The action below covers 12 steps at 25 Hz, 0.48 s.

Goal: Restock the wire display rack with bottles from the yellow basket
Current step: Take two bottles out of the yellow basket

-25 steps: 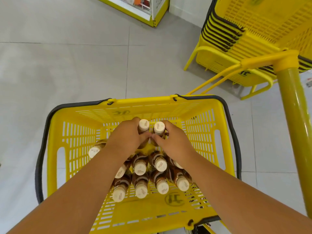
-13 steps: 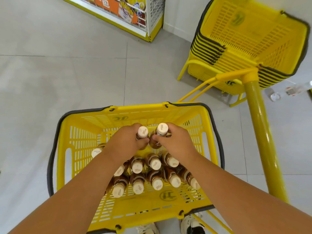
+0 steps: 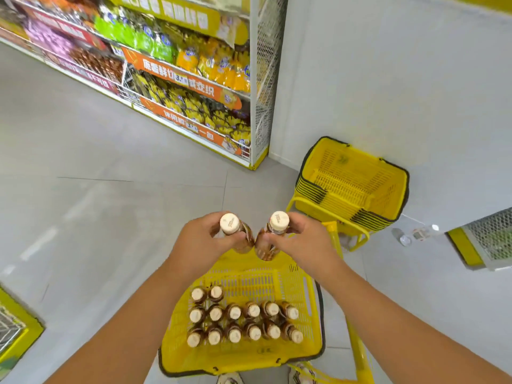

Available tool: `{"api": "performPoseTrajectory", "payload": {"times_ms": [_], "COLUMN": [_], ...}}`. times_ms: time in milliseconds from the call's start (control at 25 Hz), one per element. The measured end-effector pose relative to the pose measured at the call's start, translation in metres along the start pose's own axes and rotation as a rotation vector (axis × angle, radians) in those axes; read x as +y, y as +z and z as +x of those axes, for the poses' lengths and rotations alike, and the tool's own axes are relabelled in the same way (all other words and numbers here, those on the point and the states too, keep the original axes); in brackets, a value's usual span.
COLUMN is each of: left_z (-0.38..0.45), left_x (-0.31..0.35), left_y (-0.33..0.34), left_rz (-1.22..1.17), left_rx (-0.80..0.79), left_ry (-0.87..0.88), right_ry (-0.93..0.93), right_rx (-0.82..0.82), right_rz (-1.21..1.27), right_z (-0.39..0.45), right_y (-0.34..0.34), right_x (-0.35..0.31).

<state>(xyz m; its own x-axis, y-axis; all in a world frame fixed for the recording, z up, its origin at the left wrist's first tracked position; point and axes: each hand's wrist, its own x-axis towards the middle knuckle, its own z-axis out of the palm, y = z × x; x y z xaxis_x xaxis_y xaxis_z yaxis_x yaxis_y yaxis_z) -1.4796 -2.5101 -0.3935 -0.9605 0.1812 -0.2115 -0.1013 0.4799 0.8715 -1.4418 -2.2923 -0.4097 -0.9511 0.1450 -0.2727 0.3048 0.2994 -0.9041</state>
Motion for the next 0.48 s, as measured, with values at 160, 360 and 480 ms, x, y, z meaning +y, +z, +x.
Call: {"api": "performPoseTrajectory", "payload": {"times_ms": [160,360,480], "left_z": [-0.035,-0.087,-0.126], "left_x": [0.108,0.223,0.273], "left_y": [-0.062,-0.138,-0.173], "left_rz": [-0.141,-0.158,-0.126], "left_rx": [0.083,0.223,0.324], "left_ry": [0.095,0.277,0.338], "right_ry": [-0.099,-0.265,-0.376], "right_rx": [0.047,0.069,-0.020], "right_rz": [0.045,0.052,0.061], "right_z": [-0.038,-0.085,-0.113], "right_y": [-0.051,-0.096,-0.112], "right_x": [-0.117,-0.247,-0.314]}}
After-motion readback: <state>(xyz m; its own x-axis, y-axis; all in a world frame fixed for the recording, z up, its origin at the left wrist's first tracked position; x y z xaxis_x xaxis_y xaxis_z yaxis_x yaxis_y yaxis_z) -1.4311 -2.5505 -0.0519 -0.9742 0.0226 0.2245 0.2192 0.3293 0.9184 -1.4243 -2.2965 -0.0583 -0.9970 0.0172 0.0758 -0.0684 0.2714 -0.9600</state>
